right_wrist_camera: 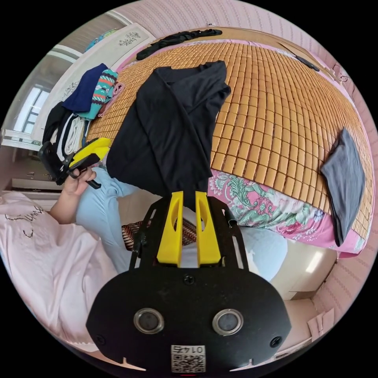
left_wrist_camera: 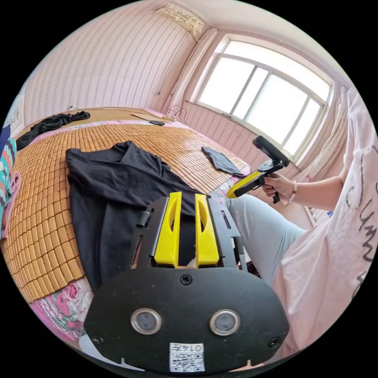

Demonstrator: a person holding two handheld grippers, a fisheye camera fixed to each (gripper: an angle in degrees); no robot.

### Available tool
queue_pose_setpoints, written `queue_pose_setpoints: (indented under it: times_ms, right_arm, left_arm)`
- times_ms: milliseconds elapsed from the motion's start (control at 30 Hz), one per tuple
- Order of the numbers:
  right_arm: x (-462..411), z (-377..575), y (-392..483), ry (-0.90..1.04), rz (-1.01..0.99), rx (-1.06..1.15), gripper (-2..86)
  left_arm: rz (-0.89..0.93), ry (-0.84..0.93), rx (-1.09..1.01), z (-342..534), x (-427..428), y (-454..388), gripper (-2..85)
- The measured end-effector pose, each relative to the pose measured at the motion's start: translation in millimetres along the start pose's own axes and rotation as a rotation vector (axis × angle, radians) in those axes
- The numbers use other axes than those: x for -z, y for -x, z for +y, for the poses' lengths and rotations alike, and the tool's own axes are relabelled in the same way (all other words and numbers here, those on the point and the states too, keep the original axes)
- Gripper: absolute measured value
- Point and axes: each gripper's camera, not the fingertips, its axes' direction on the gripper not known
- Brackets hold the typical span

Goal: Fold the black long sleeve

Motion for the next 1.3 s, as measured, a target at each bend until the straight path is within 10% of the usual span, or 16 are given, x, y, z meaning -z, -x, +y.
queue_pose_setpoints:
  times_ms: [367, 833, 1300]
  right_arm:
    - [21.8, -99.1, -25.4, -0.204, -0.042, 0.152, 5.9]
    - [-34.6, -399.1, 74.4, -0.158, 0.042, 0.396, 6.4]
    - [4.0, -433.3, 18.6, -0.193, -0.086, 0.398, 9.8]
  left_arm:
    - [-0.497, 0.172, 0.149, -71.7, -20.6, 148.8, 6.3]
    - [-0.477, 0.329, 0.095, -136.4, -94.2, 215.7, 0.2]
    - [-0.565, 0.297, 0.129, -118.9, -40.7, 249.7, -0.5]
